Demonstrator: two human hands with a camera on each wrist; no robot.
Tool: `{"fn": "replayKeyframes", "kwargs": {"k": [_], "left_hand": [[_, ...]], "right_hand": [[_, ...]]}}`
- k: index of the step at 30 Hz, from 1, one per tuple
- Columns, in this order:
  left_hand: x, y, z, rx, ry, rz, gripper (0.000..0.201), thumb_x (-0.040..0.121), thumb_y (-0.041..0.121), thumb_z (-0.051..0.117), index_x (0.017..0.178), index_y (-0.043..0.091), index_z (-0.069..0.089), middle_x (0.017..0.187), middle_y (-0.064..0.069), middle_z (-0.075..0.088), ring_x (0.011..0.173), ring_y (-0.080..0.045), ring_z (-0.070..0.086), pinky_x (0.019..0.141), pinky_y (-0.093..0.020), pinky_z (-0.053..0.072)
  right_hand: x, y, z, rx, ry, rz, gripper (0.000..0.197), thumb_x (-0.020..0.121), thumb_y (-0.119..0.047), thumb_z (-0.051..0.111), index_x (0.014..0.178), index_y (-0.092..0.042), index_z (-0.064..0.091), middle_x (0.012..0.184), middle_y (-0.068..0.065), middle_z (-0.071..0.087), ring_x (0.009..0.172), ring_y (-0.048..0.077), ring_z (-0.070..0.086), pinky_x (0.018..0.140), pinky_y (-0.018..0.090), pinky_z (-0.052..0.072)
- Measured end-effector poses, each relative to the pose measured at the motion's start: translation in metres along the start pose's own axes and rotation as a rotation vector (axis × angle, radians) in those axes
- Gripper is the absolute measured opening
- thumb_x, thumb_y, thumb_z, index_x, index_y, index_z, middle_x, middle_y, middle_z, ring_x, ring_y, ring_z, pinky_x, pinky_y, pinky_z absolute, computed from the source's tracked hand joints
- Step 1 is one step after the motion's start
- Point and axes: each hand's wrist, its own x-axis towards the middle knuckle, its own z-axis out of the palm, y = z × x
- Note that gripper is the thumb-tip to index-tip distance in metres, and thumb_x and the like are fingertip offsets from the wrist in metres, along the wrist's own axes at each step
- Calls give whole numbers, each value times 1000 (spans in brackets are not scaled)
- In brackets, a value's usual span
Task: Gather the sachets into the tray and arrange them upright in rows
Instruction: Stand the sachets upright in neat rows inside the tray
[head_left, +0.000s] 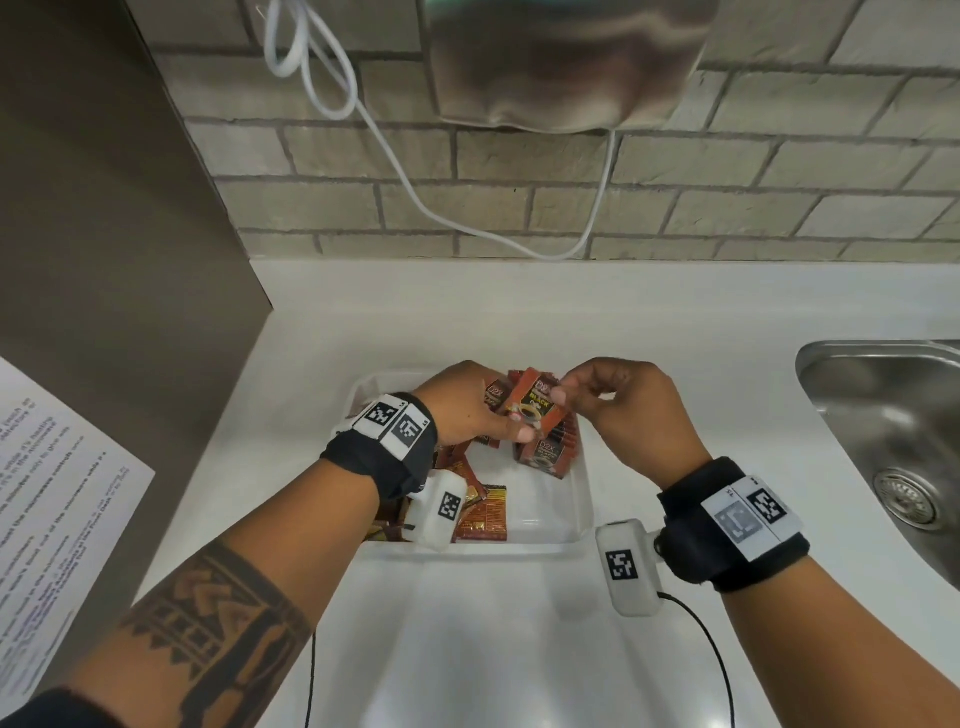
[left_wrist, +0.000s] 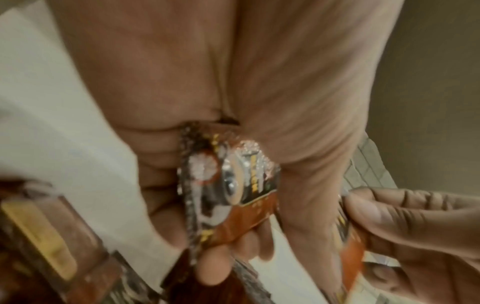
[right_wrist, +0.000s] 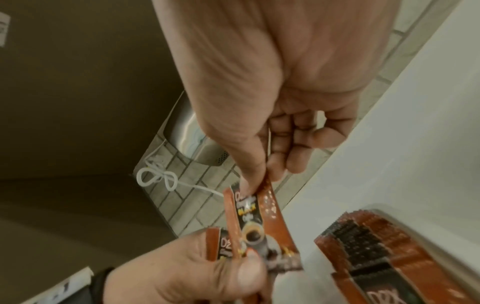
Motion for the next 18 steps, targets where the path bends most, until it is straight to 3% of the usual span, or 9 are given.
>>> {"fn": "replayKeyframes", "kwargs": {"k": [3, 5, 7, 10, 11, 14, 18], "left_hand": [[-2, -7, -7, 252, -108, -134, 35, 83, 46, 79, 91, 12, 73, 87, -7, 73, 77, -19, 64, 72, -30, 48], [-4, -9, -9, 373, -179, -227, 40, 85, 49, 75, 91, 10, 73, 86, -8, 73, 76, -22, 64, 72, -32, 50], [-6, -5, -5, 467, -247, -257, 40, 86, 53, 71, 89, 13, 73, 84, -4, 74, 76, -20, 66, 73, -32, 52], [-5, 9, 9, 499, -373, -230, 36, 89, 54, 66, 78, 21, 72, 66, 8, 71, 66, -12, 65, 74, -31, 54], [-3, 13, 15, 480, -416, -218, 34, 90, 54, 65, 82, 22, 73, 65, 8, 70, 66, -11, 64, 77, -32, 56], [5, 21, 36, 458, -508, -207, 38, 93, 51, 62, 115, 22, 73, 68, 9, 68, 70, -10, 63, 85, -33, 56], [21, 22, 55, 503, -528, -223, 42, 93, 49, 63, 116, 15, 73, 76, 5, 72, 69, -13, 65, 86, -35, 57]], "right_hand": [[-8, 10, 2, -212, -63, -11, 11, 83, -25, 81, 75, -30, 76, 85, -13, 69, 78, -5, 58, 65, 4, 38], [-14, 18, 7, -287, -80, -4, 15, 83, -21, 80, 73, -31, 77, 87, -14, 64, 78, -6, 56, 65, 4, 37], [-20, 24, 13, -334, -88, 14, 14, 83, -18, 80, 73, -28, 77, 86, -16, 60, 79, -5, 54, 66, 7, 38], [-24, 32, 19, -378, -99, 3, 16, 82, -16, 80, 73, -28, 76, 85, -17, 55, 78, -2, 53, 66, 9, 37], [-24, 34, 20, -383, -99, 1, 16, 82, -15, 81, 73, -28, 76, 85, -17, 55, 78, -3, 53, 66, 8, 36], [-23, 36, 22, -378, -93, 17, 13, 81, -17, 81, 72, -26, 77, 87, -14, 56, 78, -3, 53, 65, 7, 36], [-20, 36, 23, -379, -95, 17, 10, 80, -14, 79, 74, -22, 78, 82, -18, 53, 76, -5, 52, 68, 4, 39]]}}
